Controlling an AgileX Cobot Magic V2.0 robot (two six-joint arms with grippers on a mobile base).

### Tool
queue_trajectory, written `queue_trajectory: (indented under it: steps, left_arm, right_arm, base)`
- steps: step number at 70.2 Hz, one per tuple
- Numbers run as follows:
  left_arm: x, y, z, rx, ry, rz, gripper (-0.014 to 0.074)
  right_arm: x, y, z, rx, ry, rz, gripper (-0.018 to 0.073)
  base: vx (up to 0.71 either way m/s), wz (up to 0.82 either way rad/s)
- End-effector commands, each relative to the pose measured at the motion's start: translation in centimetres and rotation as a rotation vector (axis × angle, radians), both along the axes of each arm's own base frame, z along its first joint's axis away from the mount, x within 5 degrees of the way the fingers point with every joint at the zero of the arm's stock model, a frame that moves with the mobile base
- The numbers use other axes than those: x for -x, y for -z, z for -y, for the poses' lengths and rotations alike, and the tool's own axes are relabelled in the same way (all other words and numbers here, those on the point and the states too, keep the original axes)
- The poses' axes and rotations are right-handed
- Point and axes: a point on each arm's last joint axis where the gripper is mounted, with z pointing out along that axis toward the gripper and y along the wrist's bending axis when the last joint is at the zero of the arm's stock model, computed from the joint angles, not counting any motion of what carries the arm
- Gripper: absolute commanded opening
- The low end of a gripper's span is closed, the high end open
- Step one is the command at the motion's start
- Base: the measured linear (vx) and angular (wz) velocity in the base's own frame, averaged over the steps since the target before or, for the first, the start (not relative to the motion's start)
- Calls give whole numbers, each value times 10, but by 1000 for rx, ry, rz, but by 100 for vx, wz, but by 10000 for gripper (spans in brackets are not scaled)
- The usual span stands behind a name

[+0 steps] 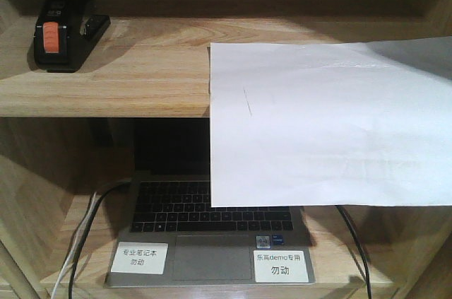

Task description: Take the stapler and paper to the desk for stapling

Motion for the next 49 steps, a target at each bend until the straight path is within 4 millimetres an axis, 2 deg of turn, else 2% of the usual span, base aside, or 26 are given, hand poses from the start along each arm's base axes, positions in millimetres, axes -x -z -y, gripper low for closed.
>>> queue_trajectory:
  steps: [1, 18, 29, 39, 45, 49]
  left_arm:
    - [1, -7, 1, -29, 14, 154, -6]
    - [9, -33, 4, -23, 38, 445, -6]
    - [19, -60, 3, 41, 46, 616, -6]
    - [36, -104, -2, 160, 33, 736, -6]
    - [48, -133, -3, 189, 35, 779, -6]
    - [59, -159, -3, 186, 43, 812, -6]
  right_arm:
    - [1, -11, 0, 25, 8, 156, -9]
    - [8, -37, 0, 58, 15, 433, -7]
    - [16, -66, 0, 61, 18, 549, -6]
    - [32, -106, 0, 59, 21, 675, -6]
    - [48, -137, -1, 60, 22, 772, -6]
    - [58, -158, -1, 61, 23, 827, -6]
  base:
    - [0, 0]
    - [0, 0]
    - [0, 0]
    - [0, 0]
    - [0, 0]
    - [0, 0]
